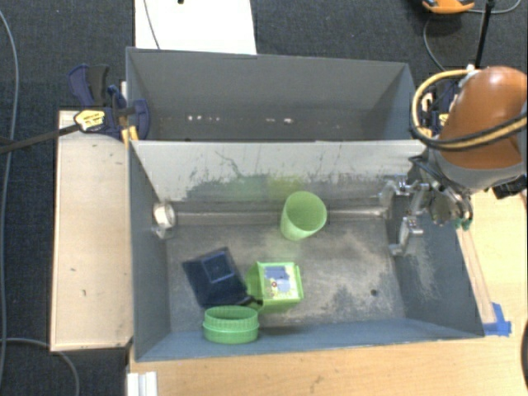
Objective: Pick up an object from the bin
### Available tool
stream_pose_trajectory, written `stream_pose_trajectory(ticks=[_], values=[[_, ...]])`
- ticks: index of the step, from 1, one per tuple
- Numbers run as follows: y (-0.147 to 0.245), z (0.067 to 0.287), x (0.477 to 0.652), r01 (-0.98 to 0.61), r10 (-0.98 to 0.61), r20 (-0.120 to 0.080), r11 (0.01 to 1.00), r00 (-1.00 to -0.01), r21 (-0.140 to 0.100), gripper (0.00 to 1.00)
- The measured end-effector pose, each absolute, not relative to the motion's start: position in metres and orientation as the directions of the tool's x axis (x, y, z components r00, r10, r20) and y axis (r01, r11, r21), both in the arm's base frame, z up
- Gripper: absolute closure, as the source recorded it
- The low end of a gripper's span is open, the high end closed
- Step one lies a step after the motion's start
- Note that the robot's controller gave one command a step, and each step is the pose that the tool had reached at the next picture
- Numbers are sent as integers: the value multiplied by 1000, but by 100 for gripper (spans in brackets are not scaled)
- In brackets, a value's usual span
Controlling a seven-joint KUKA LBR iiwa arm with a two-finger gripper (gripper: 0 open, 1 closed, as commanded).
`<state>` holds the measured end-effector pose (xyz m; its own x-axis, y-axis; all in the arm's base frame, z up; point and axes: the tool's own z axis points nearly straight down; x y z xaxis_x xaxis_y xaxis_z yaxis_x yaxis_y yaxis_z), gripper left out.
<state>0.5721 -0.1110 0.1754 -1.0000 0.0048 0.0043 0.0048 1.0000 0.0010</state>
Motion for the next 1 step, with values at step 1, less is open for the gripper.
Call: stream_pose_trajectory(ticks=[1], values=[[-111, 180, 574, 2, 2, -4, 1000, -1000, -1, 0]])
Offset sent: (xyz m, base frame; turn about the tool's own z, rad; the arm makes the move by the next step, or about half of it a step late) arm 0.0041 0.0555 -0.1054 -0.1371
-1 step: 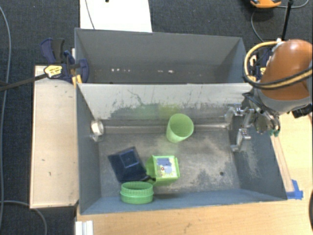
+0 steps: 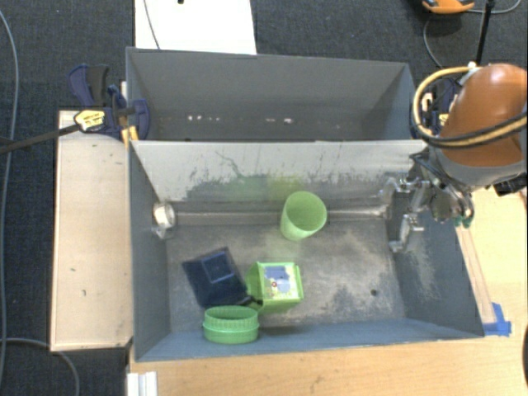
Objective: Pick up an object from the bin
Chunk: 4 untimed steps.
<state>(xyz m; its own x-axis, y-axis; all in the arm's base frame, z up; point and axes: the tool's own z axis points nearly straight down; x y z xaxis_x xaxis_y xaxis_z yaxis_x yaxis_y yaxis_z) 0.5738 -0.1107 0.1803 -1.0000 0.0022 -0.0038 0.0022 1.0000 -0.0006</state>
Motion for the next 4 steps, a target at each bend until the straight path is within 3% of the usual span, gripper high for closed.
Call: stream_pose_trajectory(ticks=[1, 2, 3, 4], values=[[-89, 138, 577, -46, -46, -9, 999, -999, -2, 0], [-80, 118, 577, -66, -66, -4, 998, -998, 0, 0], [-96, 110, 574, -105, -105, -3, 995, -995, 0, 0], [-85, 103, 572, -376, -376, -6, 927, -927, -4, 0]])
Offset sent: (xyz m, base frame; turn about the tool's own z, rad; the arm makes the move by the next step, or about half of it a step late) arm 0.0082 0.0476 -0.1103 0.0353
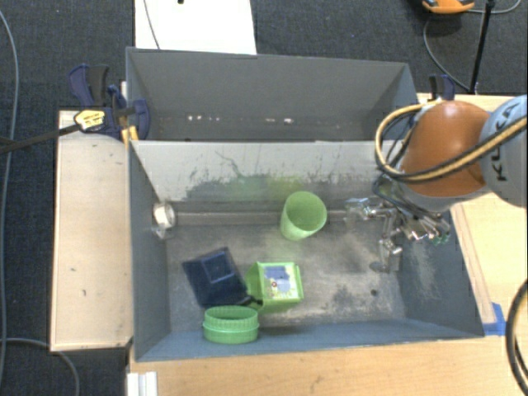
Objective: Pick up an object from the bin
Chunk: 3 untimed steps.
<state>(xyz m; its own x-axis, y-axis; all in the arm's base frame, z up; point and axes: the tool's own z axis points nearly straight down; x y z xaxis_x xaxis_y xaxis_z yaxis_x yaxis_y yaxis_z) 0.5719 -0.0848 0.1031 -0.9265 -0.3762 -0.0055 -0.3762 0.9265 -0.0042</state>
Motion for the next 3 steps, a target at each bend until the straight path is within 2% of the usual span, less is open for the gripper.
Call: stream_pose_trajectory(ticks=[1, 2, 3], values=[[-59, 99, 580, -310, -310, -8, 951, -951, -1, 0], [-37, 132, 575, -137, -137, -3, 991, -991, 0, 0], [-23, 162, 556, -248, -248, -8, 969, -969, -1, 0]])
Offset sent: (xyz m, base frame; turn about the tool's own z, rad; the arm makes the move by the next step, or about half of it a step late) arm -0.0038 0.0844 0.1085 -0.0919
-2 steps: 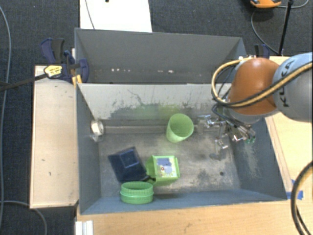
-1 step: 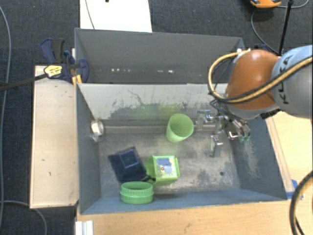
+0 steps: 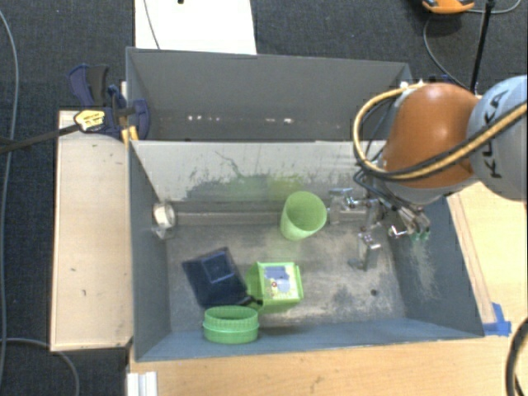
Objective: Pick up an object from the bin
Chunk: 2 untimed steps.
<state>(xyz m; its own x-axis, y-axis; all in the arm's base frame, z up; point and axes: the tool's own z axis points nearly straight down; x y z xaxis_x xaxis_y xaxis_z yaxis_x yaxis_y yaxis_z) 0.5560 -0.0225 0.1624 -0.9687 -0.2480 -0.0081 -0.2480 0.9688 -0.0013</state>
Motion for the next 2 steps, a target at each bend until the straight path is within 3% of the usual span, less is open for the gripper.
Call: stream_pose_trajectory(ticks=[1, 2], values=[[25, 144, 563, -154, -154, -11, 988, -988, -2, 0], [47, 107, 561, -113, -113, -14, 994, -994, 6, 0]])
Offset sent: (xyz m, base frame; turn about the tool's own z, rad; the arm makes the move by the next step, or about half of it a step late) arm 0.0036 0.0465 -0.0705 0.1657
